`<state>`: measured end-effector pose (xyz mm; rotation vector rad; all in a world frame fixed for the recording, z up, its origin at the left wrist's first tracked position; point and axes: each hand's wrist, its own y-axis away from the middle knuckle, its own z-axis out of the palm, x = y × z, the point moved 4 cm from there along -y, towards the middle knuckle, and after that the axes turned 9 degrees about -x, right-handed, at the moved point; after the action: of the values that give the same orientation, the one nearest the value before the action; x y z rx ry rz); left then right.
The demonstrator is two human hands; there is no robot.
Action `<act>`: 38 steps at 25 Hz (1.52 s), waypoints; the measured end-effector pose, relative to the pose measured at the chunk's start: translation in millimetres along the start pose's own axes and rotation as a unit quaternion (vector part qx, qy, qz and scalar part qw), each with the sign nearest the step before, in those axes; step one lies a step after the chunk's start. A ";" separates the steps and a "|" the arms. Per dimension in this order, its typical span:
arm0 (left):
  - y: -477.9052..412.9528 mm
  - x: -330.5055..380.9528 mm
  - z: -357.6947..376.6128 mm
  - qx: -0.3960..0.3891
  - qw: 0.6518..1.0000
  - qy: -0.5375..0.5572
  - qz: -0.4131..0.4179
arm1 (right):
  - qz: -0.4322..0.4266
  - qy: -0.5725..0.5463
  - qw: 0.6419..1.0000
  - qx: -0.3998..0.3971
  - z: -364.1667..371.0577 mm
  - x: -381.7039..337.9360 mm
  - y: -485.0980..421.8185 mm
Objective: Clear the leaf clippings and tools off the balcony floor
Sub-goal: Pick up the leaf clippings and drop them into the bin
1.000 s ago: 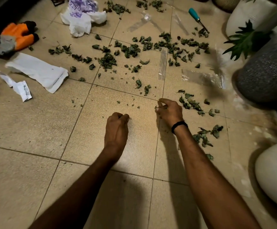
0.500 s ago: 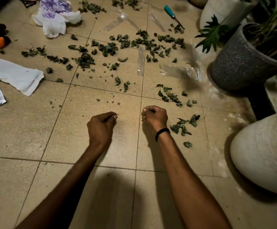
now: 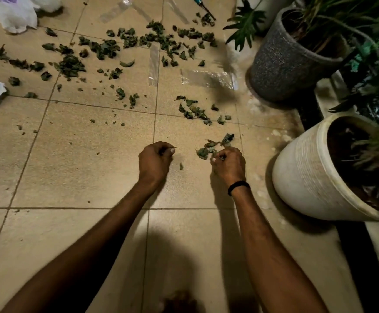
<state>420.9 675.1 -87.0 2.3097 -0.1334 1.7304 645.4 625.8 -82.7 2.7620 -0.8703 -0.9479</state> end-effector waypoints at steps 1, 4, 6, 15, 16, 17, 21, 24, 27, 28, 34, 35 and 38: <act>-2.4 3.0 20.1 -0.025 0.999 -0.027 0.014 | -0.025 0.022 0.999 -0.017 -1.0 4.0 4.0; -6.4 9.6 71.0 -0.074 0.978 -0.181 0.078 | -0.089 0.053 0.994 -0.033 6.2 5.6 8.5; -8.5 7.6 90.3 -0.099 0.950 -0.276 0.104 | -0.084 0.020 0.996 -0.011 4.9 6.5 9.8; -22.7 1.9 110.7 -0.138 0.914 -0.360 0.127 | 0.016 -0.042 0.995 -0.090 -16.2 37.1 20.9; -23.7 1.8 112.0 -0.139 0.909 -0.371 0.131 | 0.014 -0.042 0.994 -0.102 -7.6 35.3 23.5; -24.2 1.4 112.6 -0.136 0.902 -0.385 0.139 | 0.013 -0.042 0.994 -0.098 0.6 31.9 25.8; -20.7 -1.7 109.0 -0.114 0.907 -0.373 0.160 | -0.028 0.011 1.000 0.000 16.0 14.2 20.1; -19.4 -4.6 91.9 -0.087 0.945 -0.293 0.114 | 0.015 -0.081 0.995 0.050 -8.3 14.0 -4.7; -17.4 -11.7 68.8 -0.038 0.969 -0.223 0.099 | 0.075 -0.098 0.991 0.060 -43.0 23.0 -47.7; -16.3 -13.4 62.1 -0.025 0.974 -0.204 0.092 | 0.072 -0.074 0.994 0.027 -47.6 24.6 -62.3; -8.2 -12.3 53.4 -0.033 0.961 -0.251 0.107 | -0.021 0.021 0.989 -0.145 -9.5 1.6 -67.0; -7.1 -15.6 53.8 -0.039 0.956 -0.272 0.105 | -0.048 0.046 0.989 -0.130 -0.1 -3.4 -61.4; -0.7 -22.5 54.9 -0.057 0.941 -0.318 0.096 | -0.104 0.060 0.991 -0.051 16.9 -14.7 -52.7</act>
<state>465.7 660.1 -123.0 2.7449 -0.5735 0.9400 651.7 679.3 -102.3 2.8254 -0.5086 -0.8181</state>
